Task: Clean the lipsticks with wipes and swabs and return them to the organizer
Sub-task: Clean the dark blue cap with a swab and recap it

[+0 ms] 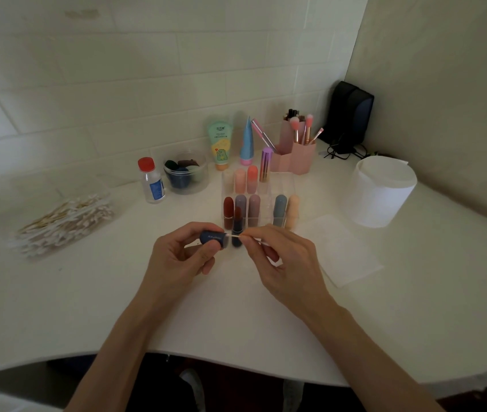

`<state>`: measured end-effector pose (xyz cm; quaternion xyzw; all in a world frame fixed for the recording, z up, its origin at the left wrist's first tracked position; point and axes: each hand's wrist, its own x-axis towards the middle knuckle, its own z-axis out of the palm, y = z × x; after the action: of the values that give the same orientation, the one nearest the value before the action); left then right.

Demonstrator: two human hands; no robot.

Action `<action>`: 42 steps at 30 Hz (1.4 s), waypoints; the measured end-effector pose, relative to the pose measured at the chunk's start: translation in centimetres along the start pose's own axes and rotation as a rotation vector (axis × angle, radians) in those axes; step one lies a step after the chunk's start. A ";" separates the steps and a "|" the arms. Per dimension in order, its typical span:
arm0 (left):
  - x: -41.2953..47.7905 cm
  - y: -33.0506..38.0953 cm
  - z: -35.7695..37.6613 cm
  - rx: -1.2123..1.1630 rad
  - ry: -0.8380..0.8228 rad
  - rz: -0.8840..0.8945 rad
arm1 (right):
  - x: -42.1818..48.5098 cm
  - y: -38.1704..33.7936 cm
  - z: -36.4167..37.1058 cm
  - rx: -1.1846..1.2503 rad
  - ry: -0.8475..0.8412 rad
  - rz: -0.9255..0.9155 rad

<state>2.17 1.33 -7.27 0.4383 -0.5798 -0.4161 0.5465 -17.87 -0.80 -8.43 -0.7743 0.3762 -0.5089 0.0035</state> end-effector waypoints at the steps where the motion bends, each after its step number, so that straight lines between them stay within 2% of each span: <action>1: 0.0 0.1 0.0 0.003 0.002 -0.002 | -0.1 0.0 0.1 -0.005 -0.004 0.011; 13: 0.1 0.0 0.0 0.054 0.026 -0.005 | 0.5 -0.8 -0.3 0.003 -0.088 0.078; 23: 0.1 0.0 -0.1 0.036 0.056 0.016 | 0.5 -0.8 -0.5 0.093 -0.265 0.096; 32: 0.0 -0.4 -0.2 0.042 0.025 0.044 | 0.7 -1.1 -0.8 0.245 -0.246 0.163; 42: 0.0 0.0 0.0 0.098 0.071 0.035 | 1.0 0.0 -1.5 0.212 -0.185 0.233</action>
<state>2.20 1.32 -7.23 0.4688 -0.5875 -0.3616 0.5517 -18.85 -0.80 -6.86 -0.7644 0.4055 -0.4683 0.1785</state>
